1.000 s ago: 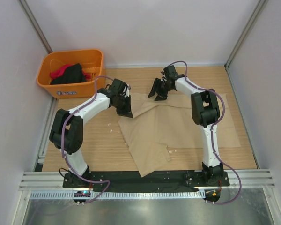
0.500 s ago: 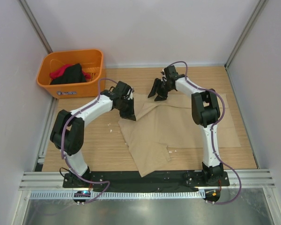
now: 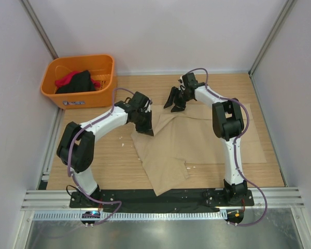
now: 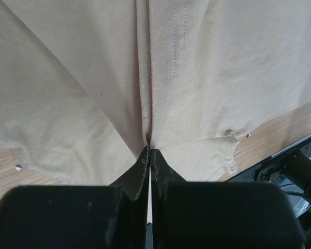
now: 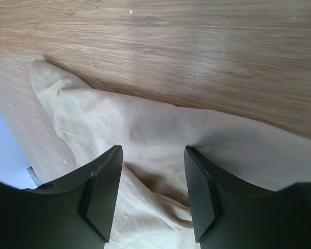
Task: Fold and stack the t-shirts
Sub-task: Fold the tshirt
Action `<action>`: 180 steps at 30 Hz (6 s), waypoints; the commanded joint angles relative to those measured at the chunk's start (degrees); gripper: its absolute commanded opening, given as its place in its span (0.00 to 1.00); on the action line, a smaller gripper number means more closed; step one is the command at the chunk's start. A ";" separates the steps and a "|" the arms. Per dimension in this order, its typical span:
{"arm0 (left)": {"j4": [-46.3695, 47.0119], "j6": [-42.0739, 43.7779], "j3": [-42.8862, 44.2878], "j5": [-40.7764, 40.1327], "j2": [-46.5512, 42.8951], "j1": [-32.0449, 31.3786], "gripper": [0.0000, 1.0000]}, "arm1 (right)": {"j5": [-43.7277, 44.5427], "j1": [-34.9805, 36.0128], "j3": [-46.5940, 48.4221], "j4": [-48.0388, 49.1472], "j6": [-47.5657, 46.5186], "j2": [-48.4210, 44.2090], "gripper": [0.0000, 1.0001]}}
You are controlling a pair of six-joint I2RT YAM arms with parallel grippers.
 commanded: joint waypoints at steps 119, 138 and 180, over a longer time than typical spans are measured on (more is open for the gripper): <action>15.27 2.33 -16.51 -10.48 -18.32 -1.77 0.47 | 39.42 16.64 10.37 -21.91 20.85 -5.37 0.59; 5.51 1.72 -26.44 -15.24 -41.72 0.17 0.50 | 52.19 21.39 20.85 -27.81 27.27 5.11 0.39; 9.20 2.95 -26.62 -1.36 -31.89 0.78 0.55 | 45.86 20.25 -20.08 -16.84 27.28 -24.85 0.06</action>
